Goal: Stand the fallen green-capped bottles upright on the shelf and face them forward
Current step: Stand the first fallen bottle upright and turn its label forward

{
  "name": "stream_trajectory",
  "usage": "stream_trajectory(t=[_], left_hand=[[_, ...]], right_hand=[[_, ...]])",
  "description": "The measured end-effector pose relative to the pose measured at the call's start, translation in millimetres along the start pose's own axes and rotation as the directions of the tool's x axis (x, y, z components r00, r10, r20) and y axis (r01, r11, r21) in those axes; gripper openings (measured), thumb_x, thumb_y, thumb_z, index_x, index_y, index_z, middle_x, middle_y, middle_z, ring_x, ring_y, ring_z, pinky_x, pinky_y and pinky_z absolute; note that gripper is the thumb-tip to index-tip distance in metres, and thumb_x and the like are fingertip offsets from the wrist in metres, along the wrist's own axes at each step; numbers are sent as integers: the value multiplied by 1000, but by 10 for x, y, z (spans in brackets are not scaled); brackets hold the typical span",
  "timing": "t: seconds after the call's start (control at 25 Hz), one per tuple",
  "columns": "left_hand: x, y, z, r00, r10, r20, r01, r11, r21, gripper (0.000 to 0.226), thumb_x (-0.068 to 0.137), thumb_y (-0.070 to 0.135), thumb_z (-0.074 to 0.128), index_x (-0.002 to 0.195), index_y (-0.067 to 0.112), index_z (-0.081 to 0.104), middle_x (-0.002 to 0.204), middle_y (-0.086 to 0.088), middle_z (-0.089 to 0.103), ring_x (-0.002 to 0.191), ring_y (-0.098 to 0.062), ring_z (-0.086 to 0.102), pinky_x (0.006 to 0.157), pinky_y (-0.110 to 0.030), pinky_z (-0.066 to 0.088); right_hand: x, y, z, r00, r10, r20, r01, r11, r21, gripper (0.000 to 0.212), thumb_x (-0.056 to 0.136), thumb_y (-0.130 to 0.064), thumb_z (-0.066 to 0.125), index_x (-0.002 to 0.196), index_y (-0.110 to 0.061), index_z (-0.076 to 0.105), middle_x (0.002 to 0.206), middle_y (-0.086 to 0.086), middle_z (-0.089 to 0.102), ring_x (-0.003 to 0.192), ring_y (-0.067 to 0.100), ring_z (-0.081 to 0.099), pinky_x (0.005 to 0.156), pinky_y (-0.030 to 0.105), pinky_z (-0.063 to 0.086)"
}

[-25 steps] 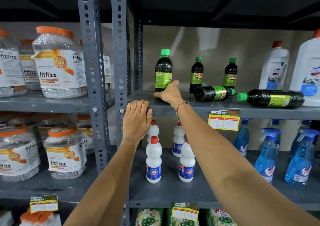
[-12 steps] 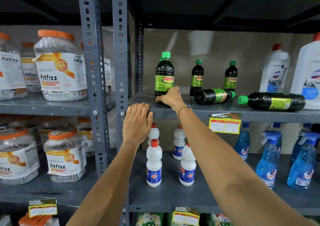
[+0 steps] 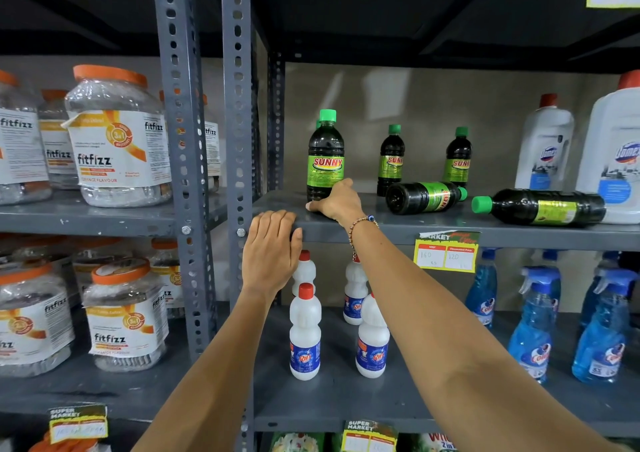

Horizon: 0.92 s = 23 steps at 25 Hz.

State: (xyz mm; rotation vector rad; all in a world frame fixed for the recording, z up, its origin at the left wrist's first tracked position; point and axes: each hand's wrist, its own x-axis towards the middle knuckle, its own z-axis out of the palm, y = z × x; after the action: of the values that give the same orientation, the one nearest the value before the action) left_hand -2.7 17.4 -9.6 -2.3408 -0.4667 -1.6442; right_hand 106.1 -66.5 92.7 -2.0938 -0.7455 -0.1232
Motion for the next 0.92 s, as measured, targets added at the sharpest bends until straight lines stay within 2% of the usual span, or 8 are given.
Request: stream_trajectory(t=[0.28,0.44,0.52,0.6,0.68,0.72,0.76,0.92], left_hand=[[7,60,-46,999,-35,29,35,999,7,42,98,34,28,106,8,61,106,-10,66,98,-27,61,96,-38,41],[263,203,-198,997,-75,19,76,994,-80,46,100,39,25,97,9,60,98,-8,66,89,-25,61,82,-35,45],[566,281,-267,983,-139,121,160,969,-190,37,100,34,36,113,7,56,112,-11,62,102,-27,58,85,-36,44],[900,293,-298,880,-268,392,375,899,-226,49,98,32,43,136,2,38,137,-16,47,124,-30,46,97,-39,40],[1131,267,-284,618,-305,725,599,780,-183,66,97,36,47,145,-1,21,150,-19,31,135,-31,34,104,-38,33],[1172,255,-258,530,-277,801,646,744,-171,68,96,37,49,146,0,22,150,-18,31,135,-30,35,102,-37,34],[1194,234,-204,512,-245,823,651,735,-187,63,95,37,52,142,2,30,145,-18,40,129,-29,42,97,-35,37],[1172,198,-67,640,-207,740,588,751,-299,32,91,29,60,114,6,61,112,-13,65,95,-24,58,77,-30,42]], right_hand=[[-8,-2,-88,996,26,83,-28,999,31,76,73,-27,80,126,-2,32,122,13,56,117,29,55,89,35,44],[147,132,-319,988,14,155,-24,998,63,46,77,-13,76,113,0,51,107,7,61,106,23,57,91,33,46],[243,193,-380,995,-8,104,-1,996,95,37,78,-9,74,110,3,61,108,10,67,107,24,61,98,37,48],[271,214,-374,995,-17,98,3,990,140,30,78,-8,74,105,1,68,106,12,70,105,25,63,101,39,48],[279,233,-328,990,-12,138,-13,984,176,29,76,-10,76,103,-1,70,102,14,72,102,27,66,97,39,51],[290,254,-296,989,-10,150,-19,981,192,30,76,-11,76,104,-1,69,99,13,71,95,26,66,92,37,53],[276,263,-286,988,-13,153,-19,979,205,31,76,-12,76,104,-1,68,94,12,70,89,24,64,86,35,53],[223,280,-270,992,-14,121,-15,973,230,30,77,-13,75,104,-3,67,100,16,72,88,21,62,92,39,53]])
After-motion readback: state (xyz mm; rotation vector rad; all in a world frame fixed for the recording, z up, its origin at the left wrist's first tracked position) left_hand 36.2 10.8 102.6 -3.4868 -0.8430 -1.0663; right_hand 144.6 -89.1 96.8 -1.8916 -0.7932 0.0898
